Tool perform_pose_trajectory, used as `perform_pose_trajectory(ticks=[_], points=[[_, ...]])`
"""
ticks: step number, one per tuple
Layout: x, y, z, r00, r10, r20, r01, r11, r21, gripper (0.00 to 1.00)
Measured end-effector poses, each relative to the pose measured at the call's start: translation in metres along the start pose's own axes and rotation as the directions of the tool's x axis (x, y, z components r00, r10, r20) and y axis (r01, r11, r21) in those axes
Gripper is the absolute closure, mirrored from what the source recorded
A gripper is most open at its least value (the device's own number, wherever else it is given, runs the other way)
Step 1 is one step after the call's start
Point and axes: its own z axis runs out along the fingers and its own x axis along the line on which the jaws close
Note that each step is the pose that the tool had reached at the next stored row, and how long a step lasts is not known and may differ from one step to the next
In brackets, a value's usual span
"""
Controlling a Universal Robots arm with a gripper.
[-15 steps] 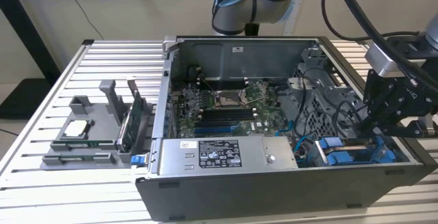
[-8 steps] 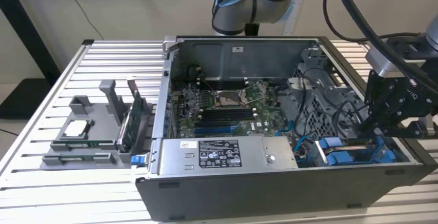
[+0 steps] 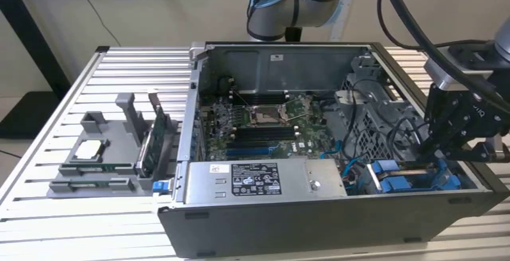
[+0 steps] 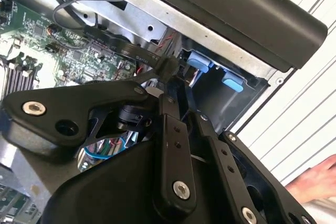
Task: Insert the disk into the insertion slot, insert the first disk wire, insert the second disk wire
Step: 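Insert the first disk wire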
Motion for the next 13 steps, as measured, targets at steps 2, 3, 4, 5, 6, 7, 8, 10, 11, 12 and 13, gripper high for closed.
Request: perform_pose_trajectory(ticks=[2,3,4,5,6,7,8,10,11,12,13], points=[[0.0,0.0,0.0006,1.0,0.003,-0.0001,-0.003,1.0,0.0003,0.81],[0.0001,0.0,0.0007,1.0,0.005,-0.0004,-0.005,1.0,0.0005,0.81],[0.0001,0.0,0.0009,1.0,0.007,-0.0007,-0.007,1.0,0.0007,0.81],[0.0001,0.0,0.0011,1.0,0.009,-0.0006,-0.009,1.0,0.0008,0.81],[0.0001,0.0,0.0013,0.9999,0.011,-0.0006,-0.011,0.9999,0.001,0.81],[0.0001,0.0,0.0016,0.9999,0.013,-0.0005,-0.013,0.9999,0.0011,0.81],[0.0001,0.0,0.0018,0.9999,0.015,-0.0006,-0.015,0.9999,0.0012,0.81],[0.0002,0.0,0.0022,0.9998,0.019,-0.0008,-0.019,0.9998,0.0015,0.81],[0.0002,0.0,0.0024,0.9998,0.021,-0.0008,-0.021,0.9998,0.0016,0.81],[0.0002,-0.0001,0.0025,0.9997,0.022,-0.0007,-0.022,0.9997,0.0018,0.81],[0.0002,-0.0001,0.0027,0.9997,0.024,-0.0007,-0.024,0.9997,0.0019,0.81]])
